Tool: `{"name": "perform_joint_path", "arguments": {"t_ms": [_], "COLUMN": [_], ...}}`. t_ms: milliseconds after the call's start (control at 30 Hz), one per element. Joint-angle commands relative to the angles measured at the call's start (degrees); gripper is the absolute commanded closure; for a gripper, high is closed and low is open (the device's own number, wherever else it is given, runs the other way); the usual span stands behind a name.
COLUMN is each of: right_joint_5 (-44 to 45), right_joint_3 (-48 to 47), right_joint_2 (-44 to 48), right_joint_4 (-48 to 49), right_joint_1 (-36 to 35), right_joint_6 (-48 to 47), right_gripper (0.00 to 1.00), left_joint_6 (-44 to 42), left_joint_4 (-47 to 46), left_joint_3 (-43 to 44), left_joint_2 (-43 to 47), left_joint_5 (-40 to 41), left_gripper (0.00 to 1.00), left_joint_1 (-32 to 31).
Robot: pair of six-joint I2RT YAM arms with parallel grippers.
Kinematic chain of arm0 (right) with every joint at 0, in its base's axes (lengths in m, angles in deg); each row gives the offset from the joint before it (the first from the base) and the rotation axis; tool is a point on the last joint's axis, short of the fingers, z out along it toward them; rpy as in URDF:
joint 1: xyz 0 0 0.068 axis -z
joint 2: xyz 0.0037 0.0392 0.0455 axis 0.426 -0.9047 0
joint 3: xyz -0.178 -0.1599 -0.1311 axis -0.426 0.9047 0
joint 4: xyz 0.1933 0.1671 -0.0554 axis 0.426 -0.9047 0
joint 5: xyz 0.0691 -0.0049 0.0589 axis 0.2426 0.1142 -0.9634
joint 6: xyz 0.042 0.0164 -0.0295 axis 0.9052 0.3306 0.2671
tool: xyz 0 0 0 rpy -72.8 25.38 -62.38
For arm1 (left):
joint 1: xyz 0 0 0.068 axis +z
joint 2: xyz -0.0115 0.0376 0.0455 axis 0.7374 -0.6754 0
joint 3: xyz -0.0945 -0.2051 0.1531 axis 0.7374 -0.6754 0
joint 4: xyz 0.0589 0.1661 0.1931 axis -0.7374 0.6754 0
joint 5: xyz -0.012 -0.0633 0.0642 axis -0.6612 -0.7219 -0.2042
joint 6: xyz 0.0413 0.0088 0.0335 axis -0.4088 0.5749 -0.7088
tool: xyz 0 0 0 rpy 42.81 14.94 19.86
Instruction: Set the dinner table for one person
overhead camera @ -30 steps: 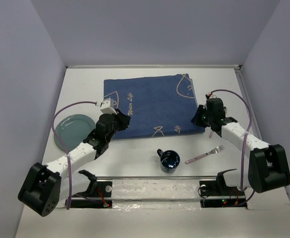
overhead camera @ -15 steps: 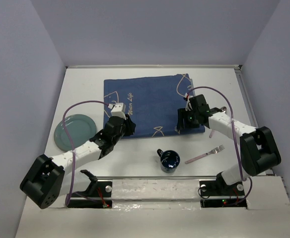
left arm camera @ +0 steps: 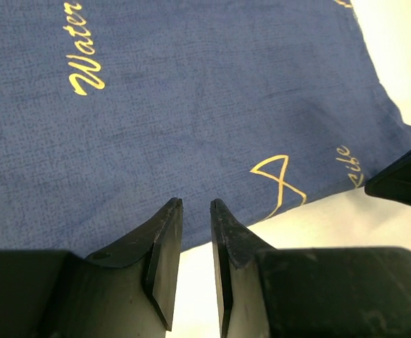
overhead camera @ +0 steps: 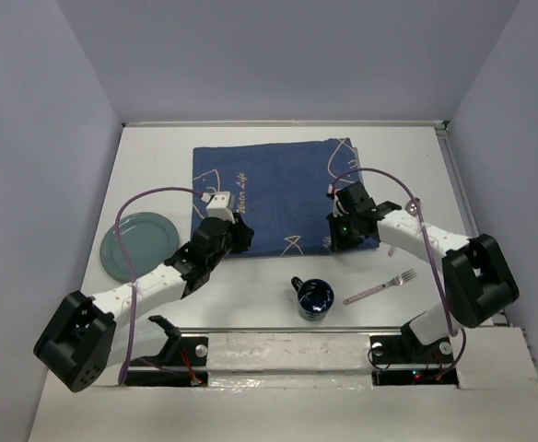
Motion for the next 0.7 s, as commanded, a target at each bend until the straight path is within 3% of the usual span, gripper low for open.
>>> {"name": "perform_joint_path", "arguments": {"t_ms": [0, 133, 267, 300, 500, 667], "right_joint_5": [1.29, 1.81, 8.65, 12.15, 9.91, 13.59], "right_joint_3": [0.32, 2.60, 5.85, 5.95, 7.53, 9.02], "right_joint_2": [4.92, 4.84, 10.26, 11.42, 15.03, 11.53], "right_joint_4": [-1.06, -0.98, 1.30, 1.83, 12.46, 15.19], "right_joint_1": [-0.01, -0.01, -0.01, 0.60, 13.33, 14.41], "right_joint_6": [2.77, 6.02, 9.89, 10.59, 15.78, 18.51], "right_gripper": [0.95, 1.00, 1.00, 0.94, 0.87, 1.00], "left_joint_6": [-0.57, 1.88, 4.35, 4.35, 7.16, 9.18], "left_joint_4": [-2.55, -1.85, -0.97, -0.62, -3.60, -5.79], "left_joint_3": [-1.37, -2.68, -3.83, -3.40, -3.56, -7.51], "left_joint_2": [2.87, 2.70, 3.31, 2.79, 1.39, 3.48], "left_joint_5": [-0.41, 0.20, 3.45, 5.02, 1.89, -4.08], "left_gripper": [0.67, 0.64, 0.56, 0.56, 0.55, 0.55], "left_joint_1": [-0.41, -0.41, -0.32, -0.32, 3.53, 11.00]}}
